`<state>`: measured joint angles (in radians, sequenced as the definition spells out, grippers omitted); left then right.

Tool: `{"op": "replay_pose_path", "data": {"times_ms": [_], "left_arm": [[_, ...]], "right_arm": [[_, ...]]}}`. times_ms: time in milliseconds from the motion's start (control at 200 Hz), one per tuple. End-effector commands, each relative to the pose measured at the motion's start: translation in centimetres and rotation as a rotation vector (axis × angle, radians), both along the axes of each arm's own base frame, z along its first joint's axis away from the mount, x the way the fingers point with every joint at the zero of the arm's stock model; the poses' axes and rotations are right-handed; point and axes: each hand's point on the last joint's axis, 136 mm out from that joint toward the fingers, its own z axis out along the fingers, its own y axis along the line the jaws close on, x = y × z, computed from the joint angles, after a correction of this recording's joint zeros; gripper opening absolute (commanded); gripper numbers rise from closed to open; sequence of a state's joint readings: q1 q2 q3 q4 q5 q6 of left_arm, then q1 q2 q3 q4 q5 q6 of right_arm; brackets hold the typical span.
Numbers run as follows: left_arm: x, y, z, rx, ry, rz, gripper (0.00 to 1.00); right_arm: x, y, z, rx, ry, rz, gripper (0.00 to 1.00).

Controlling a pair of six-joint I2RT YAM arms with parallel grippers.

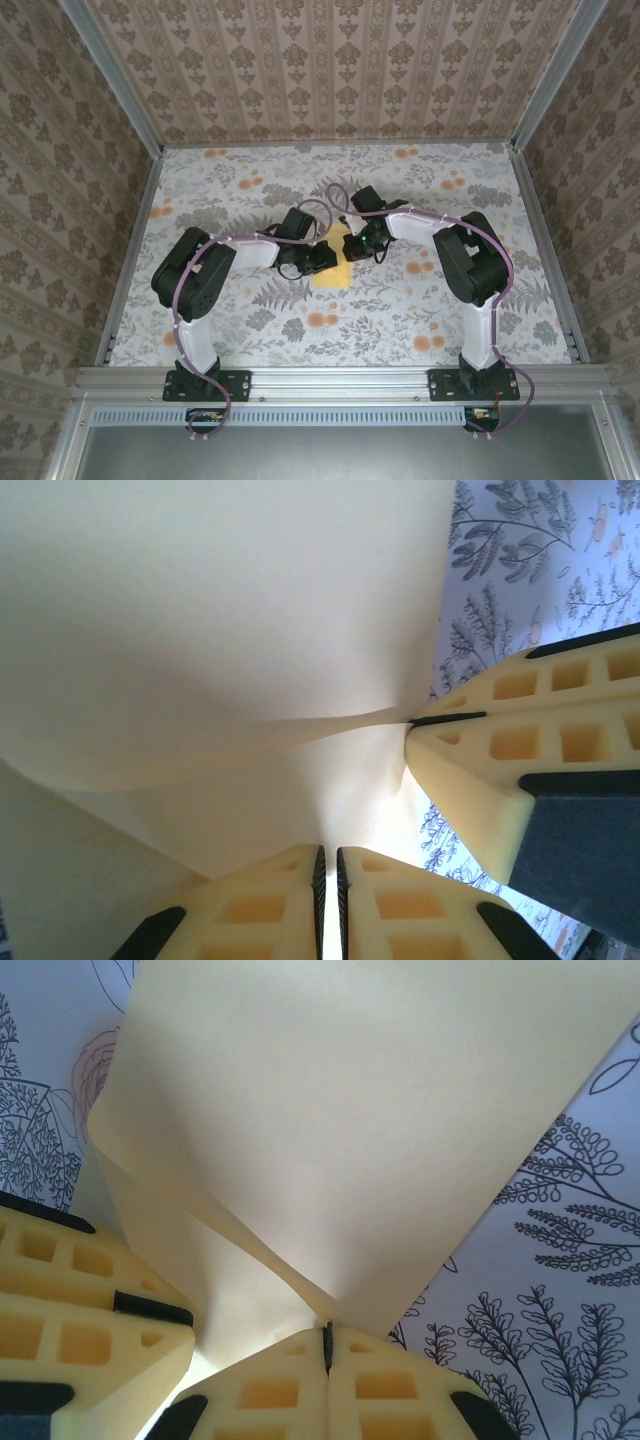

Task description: Fold a paper plane with a square sheet of paper (pick it up from the middle)

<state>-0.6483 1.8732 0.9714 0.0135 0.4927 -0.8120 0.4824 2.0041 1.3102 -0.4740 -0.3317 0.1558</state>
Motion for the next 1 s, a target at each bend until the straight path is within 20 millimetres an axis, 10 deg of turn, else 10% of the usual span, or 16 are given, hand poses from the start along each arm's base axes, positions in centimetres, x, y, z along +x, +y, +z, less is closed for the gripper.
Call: {"op": "replay_pose_path", "data": {"times_ms": [0, 335, 585, 995], "left_arm": [[-0.4, 0.8, -1.6, 0.064, 0.060, 0.025, 0.14], [-0.8, 1.3, -2.6, 0.101, 0.104, 0.048, 0.13], [-1.5, 2.2, -3.8, 0.154, 0.154, 0.067, 0.12], [-1.7, 3.0, -4.4, 0.197, 0.177, 0.104, 0.10]], "right_arm": [[0.0, -0.4, -0.5, -0.039, 0.008, -0.001, 0.01], [0.1, -0.4, 0.0, -0.036, 0.007, -0.014, 0.02], [0.4, -0.9, 3.0, 0.035, 0.015, -0.141, 0.23], [-4.3, -0.3, 6.6, 0.205, 0.023, -0.247, 0.26]]}}
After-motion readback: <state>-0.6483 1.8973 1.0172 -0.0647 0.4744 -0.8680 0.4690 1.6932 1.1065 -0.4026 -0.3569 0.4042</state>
